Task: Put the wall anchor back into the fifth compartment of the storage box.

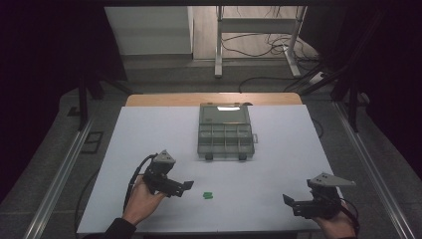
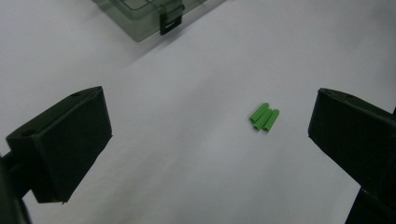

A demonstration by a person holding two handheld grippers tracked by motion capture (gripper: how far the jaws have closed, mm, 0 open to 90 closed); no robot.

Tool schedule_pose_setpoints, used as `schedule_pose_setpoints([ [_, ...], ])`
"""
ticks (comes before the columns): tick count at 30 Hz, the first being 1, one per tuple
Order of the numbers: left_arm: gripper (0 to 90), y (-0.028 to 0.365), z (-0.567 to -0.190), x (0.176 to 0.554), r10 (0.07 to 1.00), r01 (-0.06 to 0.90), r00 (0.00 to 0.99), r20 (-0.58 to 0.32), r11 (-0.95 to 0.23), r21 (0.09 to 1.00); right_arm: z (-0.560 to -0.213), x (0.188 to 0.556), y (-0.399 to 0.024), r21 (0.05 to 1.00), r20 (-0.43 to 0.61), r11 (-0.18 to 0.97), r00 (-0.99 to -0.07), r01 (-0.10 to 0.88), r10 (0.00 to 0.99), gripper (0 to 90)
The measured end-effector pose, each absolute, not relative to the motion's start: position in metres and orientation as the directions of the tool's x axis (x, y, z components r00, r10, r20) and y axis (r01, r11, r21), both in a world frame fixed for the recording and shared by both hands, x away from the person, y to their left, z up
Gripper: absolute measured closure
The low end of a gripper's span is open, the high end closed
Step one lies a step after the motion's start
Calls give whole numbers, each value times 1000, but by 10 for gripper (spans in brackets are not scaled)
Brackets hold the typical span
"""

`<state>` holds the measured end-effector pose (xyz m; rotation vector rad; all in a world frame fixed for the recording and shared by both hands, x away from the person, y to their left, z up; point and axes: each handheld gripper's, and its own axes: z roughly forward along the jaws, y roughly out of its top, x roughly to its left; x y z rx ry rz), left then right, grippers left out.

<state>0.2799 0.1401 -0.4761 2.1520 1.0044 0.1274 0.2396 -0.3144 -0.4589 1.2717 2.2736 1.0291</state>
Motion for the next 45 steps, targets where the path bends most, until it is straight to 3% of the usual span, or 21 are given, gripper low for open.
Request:
schedule_pose_setpoints([
  [10, 43, 120, -485, 286, 662, 602, 724, -197, -466, 648, -460, 240, -314, 724, 54, 344, -546, 598, 836, 0],
  [15, 179, 112, -490, 290, 638, 591, 743, -200, -486, 644, -460, 241, -314, 721, 56, 345, -547, 601, 835, 0],
  [17, 282, 108, -492, 291, 623, 583, 756, -198, -506, 636, -460, 241, -314, 719, 57, 347, -549, 602, 834, 0],
  [18, 282, 105, -493, 291, 616, 578, 764, -194, -518, 630, -460, 241, -314, 719, 57, 347, -549, 602, 834, 0],
  [21, 425, 97, -498, 291, 595, 564, 783, -181, -555, 611, -460, 241, -314, 715, 59, 351, -553, 605, 831, 0],
  [23, 449, 92, -499, 291, 587, 555, 791, -170, -574, 602, -461, 241, -314, 714, 60, 351, -553, 605, 831, 0],
  [26, 579, 86, -502, 292, 574, 547, 802, -165, -595, 589, -461, 242, -313, 711, 63, 354, -557, 608, 828, 0],
  [36, 762, 74, -510, 291, 541, 536, 823, -174, -638, 553, -461, 242, -313, 709, 61, 361, -563, 606, 824, 0],
  [45, 802, 68, -515, 289, 531, 525, 833, -157, -667, 528, -461, 241, -312, 705, 61, 365, -564, 608, 823, 0],
])
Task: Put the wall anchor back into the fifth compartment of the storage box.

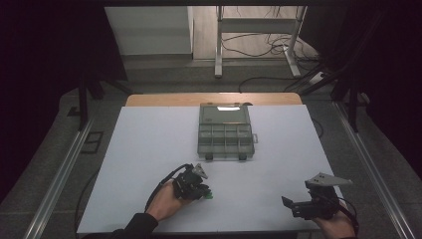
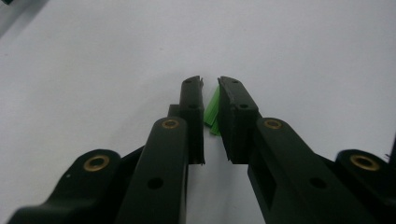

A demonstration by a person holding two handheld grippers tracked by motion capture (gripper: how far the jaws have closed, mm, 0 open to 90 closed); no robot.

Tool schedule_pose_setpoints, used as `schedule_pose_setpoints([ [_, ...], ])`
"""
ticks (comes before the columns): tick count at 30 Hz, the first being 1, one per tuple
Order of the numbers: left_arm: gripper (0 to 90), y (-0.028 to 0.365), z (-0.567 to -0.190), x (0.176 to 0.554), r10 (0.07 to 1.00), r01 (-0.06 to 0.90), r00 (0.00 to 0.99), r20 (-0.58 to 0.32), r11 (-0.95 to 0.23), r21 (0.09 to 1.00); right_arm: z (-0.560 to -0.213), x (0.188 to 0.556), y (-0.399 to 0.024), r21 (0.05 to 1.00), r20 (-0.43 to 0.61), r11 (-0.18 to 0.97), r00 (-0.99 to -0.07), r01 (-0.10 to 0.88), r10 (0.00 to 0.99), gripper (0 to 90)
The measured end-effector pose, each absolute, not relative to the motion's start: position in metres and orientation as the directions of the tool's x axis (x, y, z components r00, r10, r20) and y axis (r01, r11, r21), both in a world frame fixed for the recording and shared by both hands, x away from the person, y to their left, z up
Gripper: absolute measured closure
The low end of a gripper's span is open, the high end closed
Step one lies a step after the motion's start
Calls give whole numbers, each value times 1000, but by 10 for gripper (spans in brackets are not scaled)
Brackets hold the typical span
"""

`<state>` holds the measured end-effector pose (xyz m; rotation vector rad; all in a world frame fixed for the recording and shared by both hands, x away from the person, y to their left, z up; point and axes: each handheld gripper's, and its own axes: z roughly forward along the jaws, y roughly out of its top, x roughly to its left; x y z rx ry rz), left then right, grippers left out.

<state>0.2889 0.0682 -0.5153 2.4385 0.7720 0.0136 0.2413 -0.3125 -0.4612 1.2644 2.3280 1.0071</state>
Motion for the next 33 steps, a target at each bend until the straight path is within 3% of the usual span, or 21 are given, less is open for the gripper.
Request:
schedule_pose_setpoints([
  [16, 841, 65, -518, 293, 537, 528, 831, -149, -674, 517, -461, 241, -313, 703, 62, 365, -563, 611, 824, 0],
  [33, 843, 80, -494, 305, 562, 544, 812, -157, -630, 555, -460, 240, -315, 705, 60, 355, -550, 614, 833, 0],
])
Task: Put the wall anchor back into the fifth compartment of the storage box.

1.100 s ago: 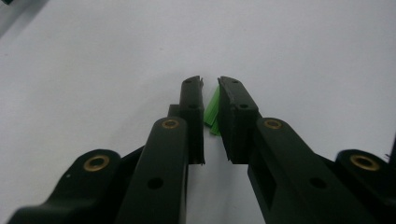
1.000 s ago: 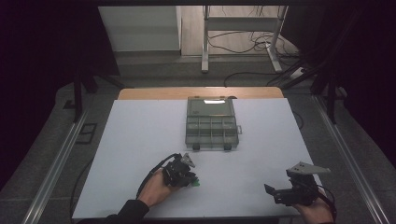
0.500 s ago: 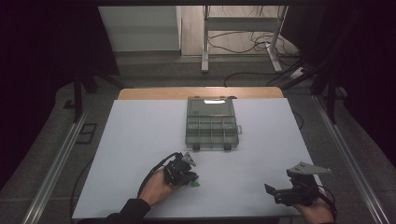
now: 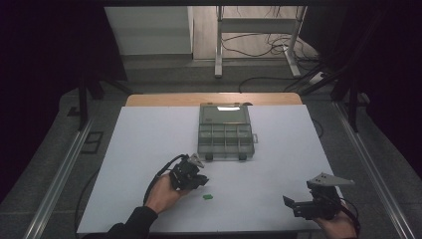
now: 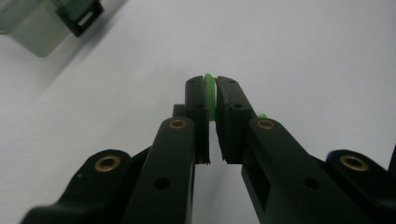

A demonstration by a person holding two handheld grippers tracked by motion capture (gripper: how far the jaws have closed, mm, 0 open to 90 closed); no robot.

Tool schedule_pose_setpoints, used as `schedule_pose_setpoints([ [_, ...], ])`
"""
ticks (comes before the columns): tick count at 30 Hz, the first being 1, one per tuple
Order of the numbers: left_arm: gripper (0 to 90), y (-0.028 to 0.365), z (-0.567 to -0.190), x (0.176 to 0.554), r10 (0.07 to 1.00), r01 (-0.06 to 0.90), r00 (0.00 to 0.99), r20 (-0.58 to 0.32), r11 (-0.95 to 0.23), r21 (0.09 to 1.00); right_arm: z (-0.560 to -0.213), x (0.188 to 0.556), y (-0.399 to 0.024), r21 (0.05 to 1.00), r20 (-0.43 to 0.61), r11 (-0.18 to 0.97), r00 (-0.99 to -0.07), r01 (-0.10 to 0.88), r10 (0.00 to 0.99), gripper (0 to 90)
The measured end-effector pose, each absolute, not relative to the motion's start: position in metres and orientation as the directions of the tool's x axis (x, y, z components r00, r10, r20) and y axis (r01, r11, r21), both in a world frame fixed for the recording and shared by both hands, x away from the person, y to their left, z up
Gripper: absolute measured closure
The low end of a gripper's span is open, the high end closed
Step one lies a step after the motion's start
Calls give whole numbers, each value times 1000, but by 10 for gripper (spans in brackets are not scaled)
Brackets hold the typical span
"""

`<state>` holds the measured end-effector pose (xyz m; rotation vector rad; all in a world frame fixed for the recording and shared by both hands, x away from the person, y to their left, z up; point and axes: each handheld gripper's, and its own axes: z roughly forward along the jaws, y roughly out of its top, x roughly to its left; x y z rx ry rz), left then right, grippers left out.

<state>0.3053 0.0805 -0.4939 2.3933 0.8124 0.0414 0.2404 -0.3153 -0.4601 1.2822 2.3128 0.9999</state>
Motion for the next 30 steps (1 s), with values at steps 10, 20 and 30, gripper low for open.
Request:
schedule_pose_setpoints([
  [10, 843, 90, -482, 322, 598, 569, 785, -162, -592, 570, -460, 241, -315, 701, 58, 358, -550, 617, 833, 0],
  [20, 843, 96, -471, 340, 632, 578, 760, -154, -547, 606, -461, 241, -314, 698, 59, 361, -552, 618, 832, 0],
  [30, 842, 100, -470, 354, 664, 586, 736, -130, -530, 612, -461, 241, -314, 696, 62, 361, -552, 621, 831, 0],
])
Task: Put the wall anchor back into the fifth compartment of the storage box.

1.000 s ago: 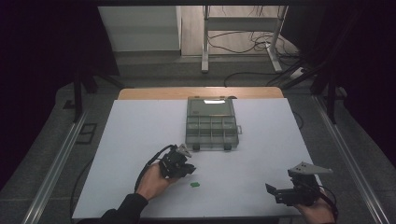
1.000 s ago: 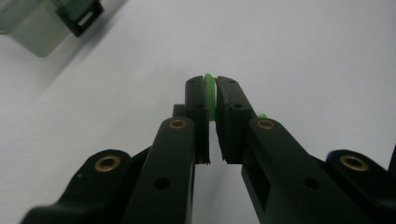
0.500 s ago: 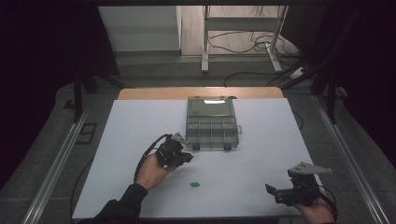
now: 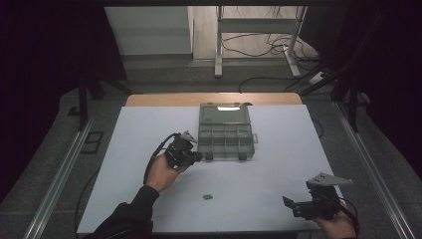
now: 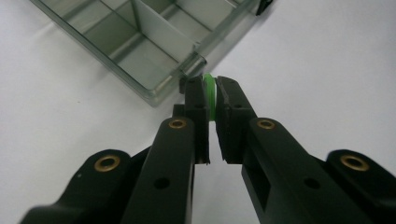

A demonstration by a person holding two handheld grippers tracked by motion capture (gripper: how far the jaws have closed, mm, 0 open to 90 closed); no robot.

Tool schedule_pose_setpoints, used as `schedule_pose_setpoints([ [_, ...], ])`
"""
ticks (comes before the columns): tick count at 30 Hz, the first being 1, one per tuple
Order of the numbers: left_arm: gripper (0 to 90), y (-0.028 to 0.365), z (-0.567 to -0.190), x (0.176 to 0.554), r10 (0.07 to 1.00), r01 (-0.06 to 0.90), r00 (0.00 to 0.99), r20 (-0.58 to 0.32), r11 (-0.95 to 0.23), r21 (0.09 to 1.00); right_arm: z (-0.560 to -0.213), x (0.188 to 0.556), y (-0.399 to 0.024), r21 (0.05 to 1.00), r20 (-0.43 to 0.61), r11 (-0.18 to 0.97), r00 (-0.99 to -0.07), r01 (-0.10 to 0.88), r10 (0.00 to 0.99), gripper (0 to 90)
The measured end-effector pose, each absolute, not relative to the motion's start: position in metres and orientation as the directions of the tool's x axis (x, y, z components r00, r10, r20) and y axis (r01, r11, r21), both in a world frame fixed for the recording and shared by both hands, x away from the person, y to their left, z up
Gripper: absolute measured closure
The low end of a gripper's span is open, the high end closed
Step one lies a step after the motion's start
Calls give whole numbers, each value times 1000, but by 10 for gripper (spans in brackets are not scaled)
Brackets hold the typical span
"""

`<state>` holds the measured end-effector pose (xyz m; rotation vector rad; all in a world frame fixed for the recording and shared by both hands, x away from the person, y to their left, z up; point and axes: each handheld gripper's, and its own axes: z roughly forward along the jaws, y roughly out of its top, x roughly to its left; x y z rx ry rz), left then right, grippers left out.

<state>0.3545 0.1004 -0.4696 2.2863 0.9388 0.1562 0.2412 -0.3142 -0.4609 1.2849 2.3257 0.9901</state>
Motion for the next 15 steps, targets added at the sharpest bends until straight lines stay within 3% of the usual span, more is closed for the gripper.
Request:
schedule_pose_setpoints([
  [15, 841, 100, -470, 376, 695, 600, 707, -130, -493, 631, -461, 241, -314, 694, 61, 361, -550, 623, 833, 0],
])
